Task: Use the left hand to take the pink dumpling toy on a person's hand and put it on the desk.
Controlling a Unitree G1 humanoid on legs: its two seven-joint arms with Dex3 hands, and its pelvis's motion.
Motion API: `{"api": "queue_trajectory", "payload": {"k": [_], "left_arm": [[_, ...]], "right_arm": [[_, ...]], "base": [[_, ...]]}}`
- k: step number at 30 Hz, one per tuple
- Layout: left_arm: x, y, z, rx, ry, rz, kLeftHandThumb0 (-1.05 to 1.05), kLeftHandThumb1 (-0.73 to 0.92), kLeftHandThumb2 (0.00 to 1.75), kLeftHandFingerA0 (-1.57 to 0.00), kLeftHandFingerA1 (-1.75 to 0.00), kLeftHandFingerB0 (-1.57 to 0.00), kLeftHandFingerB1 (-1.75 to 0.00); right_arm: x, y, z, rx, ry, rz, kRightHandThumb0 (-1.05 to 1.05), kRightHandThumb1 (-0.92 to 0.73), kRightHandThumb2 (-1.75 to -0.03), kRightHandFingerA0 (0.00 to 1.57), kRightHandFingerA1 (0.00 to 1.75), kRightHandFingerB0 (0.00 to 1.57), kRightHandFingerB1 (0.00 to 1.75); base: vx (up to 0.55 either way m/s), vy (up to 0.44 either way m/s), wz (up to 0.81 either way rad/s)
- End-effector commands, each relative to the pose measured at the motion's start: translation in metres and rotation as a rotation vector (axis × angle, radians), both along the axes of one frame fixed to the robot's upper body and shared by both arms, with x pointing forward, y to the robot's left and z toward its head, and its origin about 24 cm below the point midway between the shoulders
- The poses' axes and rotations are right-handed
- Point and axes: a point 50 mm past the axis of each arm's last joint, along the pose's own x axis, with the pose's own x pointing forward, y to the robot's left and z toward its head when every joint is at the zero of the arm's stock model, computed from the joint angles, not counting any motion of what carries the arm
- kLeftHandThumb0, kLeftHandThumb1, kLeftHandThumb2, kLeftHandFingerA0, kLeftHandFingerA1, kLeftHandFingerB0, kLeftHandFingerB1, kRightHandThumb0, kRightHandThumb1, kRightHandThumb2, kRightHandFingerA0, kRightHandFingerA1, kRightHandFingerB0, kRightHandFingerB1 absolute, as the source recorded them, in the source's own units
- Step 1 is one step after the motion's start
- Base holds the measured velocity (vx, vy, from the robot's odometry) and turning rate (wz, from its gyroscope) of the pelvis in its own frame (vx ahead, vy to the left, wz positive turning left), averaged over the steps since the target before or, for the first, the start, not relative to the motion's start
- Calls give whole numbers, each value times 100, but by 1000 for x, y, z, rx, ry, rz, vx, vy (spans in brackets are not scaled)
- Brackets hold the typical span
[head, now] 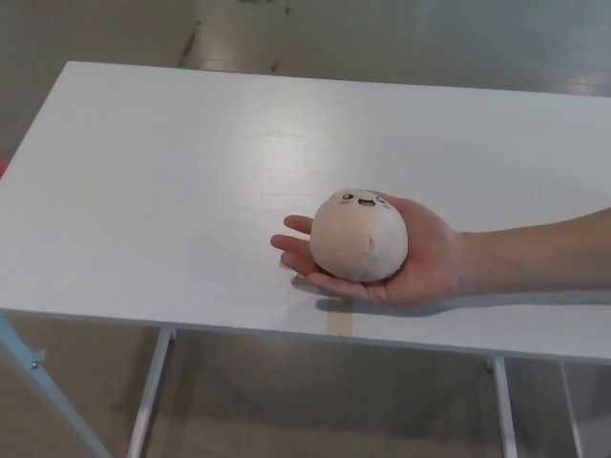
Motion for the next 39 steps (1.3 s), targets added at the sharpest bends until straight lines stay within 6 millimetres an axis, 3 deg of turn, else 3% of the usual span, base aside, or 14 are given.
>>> {"api": "queue_trajectory", "payload": {"k": [1, 4, 8, 11, 15, 25, 37, 38, 39], "left_arm": [[5, -40, 152, 120, -627, -372, -63, 37, 70, -26, -44, -19, -37], [25, -51, 182, 205, -704, -439, -64, 38, 70, -26, -43, -18, -37], [42, -61, 198, 236, -735, -488, -65, 38, 71, -25, -44, -18, -37], [75, -83, 219, 283, -732, -574, -66, 38, 72, -25, -42, -18, -37], [97, -104, 229, 349, -669, -646, -65, 39, 72, -25, -42, -17, -36], [170, -157, 226, 473, -444, -775, -67, 41, 71, -20, -40, -10, -34], [211, -208, 207, 614, -196, -815, -67, 40, 71, -15, -39, -8, -34], [215, -214, 203, 637, -163, -817, -33, 17, 81, 0, -48, 0, -47], [217, -216, 202, 645, -150, -817, -33, 17, 81, 0, -48, 0, -47]], "right_arm": [[-2, -4, 0, 14, 12, -15, -23, -69, -60, 65, 45, 56, 42], [-3, -4, 0, 26, 13, -18, -23, -69, -61, 63, 45, 56, 42], [-3, -5, 0, 27, 15, -22, -23, -69, -61, 63, 44, 56, 42], [-3, -5, 0, 28, 11, -19, -23, -69, -61, 62, 44, 57, 43], [-1, -7, 1, 22, 15, -8, -23, -69, -61, 61, 44, 55, 42], [-1, -9, 2, 53, 8, -16, -23, -69, -61, 59, 43, 56, 43], [5, -5, 3, 58, 2, -3, -24, -69, -61, 59, 43, 55, 42], [5, -5, 3, 58, 1, 3, -23, -69, -61, 58, 43, 54, 42], [5, -5, 3, 58, 0, 5, -23, -69, -61, 58, 43, 54, 42]], "base": [[0, 0, 0], [0, 0, 0], [0, 0, 0], [0, 0, 0], [0, 0, 0], [0, 0, 0], [0, 0, 0], [0, 0, 0], [0, 0, 0]]}}
